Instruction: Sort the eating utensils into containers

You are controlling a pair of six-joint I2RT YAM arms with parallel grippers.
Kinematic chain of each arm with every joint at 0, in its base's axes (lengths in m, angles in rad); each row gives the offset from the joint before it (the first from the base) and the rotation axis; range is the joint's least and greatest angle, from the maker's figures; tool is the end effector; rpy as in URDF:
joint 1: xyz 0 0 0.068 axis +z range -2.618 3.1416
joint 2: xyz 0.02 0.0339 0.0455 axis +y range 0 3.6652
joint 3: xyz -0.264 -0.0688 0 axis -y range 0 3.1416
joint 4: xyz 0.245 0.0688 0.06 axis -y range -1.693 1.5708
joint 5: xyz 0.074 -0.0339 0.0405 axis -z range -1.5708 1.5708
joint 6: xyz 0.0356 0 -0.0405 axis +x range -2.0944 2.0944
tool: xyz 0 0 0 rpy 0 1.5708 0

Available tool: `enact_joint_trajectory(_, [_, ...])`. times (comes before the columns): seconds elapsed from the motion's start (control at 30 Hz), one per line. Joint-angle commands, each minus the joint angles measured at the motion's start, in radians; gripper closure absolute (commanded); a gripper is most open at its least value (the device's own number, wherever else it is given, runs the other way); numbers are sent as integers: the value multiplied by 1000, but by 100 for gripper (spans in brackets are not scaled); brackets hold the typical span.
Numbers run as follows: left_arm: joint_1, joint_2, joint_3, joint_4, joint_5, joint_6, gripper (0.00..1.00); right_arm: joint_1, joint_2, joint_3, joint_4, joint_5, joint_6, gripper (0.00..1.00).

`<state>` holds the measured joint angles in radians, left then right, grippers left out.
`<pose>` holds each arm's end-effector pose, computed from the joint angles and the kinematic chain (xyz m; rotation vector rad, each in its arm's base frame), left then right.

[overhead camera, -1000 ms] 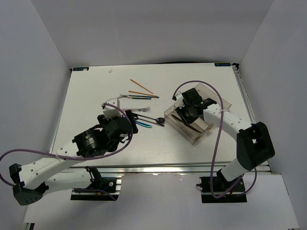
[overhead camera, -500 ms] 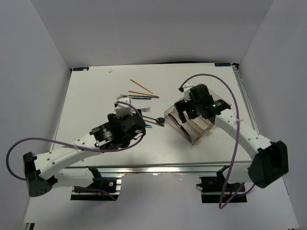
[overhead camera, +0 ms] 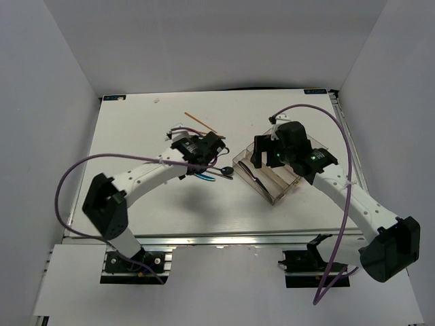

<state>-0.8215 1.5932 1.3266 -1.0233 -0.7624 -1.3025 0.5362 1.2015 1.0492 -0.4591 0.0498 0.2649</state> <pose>0.2262 -0.2071 0.2749 -0.6866 2.2424 0.1680 0.2293 0.1342 0.3190 -0.2704 2.1929 0.3975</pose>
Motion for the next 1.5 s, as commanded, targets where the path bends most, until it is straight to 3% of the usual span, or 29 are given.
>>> enact_joint_trajectory(0.0, [21,102,118,-32,63,-96,17,-5,21,21,-52,50,59,11])
enact_joint_trajectory(0.07, [28,157,160,-47,89,-110,17,-5,29,22,-90,111,63,11])
enact_joint_trajectory(0.2, [42,353,296,-176,129,-193,30,-5,6,-8,-112,165,76,11])
enact_joint_trajectory(0.37, [45,476,408,-270,172,-236,32,-5,-40,-34,-124,183,73,11])
enact_joint_trajectory(0.9, [99,505,269,-87,245,-231,42,-5,-103,-54,-93,67,42,11])
enact_joint_trajectory(1.23, [108,502,159,-18,278,-233,43,-5,-111,-44,-95,50,34,11])
enact_joint_trajectory(1.3, [110,498,135,-2,293,-235,49,-5,-114,-43,-93,47,34,11])
enact_joint_trajectory(1.33, [110,487,105,6,299,-242,57,-5,-114,-44,-95,44,33,11])
enact_joint_trajectory(1.47, [110,421,-14,49,324,-273,62,-5,-117,-40,-93,41,30,11])
